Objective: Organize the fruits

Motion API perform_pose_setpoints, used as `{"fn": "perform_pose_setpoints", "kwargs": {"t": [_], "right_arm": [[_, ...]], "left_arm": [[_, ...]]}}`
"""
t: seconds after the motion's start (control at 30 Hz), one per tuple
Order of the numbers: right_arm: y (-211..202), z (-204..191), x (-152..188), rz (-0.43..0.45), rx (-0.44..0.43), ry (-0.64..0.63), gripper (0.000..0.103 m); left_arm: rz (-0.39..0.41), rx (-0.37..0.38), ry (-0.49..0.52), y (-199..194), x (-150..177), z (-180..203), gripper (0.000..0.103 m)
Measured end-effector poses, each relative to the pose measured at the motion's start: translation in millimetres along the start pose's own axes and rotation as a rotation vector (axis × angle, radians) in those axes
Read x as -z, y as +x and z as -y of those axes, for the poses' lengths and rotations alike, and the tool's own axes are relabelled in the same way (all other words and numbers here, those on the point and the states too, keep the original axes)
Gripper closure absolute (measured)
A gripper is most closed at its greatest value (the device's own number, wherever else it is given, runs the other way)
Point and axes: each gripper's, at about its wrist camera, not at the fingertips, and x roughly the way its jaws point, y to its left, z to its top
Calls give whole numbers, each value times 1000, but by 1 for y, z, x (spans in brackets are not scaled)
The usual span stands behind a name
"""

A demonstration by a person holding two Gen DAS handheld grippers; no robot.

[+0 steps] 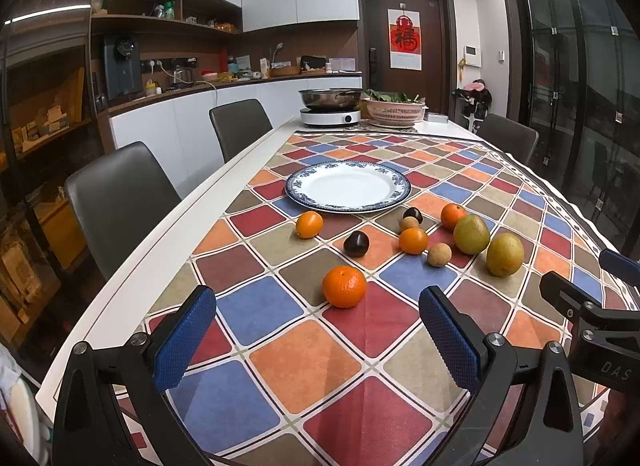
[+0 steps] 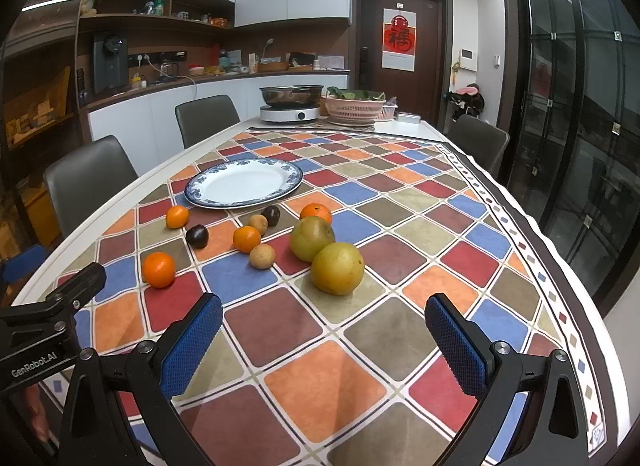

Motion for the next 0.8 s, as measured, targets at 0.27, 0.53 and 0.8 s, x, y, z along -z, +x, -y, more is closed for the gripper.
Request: {"fn": "perform_pose_setpoints", "kwargs": {"t": [0.27, 0.53, 0.8], "right_arm": [[0, 0, 0, -1, 1, -1, 1], [0, 0, 0, -1, 1, -2, 1], [0, 0, -1, -6, 0, 0, 1]], "left_arm": [[1, -1, 1, 0, 0, 0, 0], [1, -2, 1, 0, 0, 1, 0], [1, -1, 1, 0, 1, 1, 0]]}}
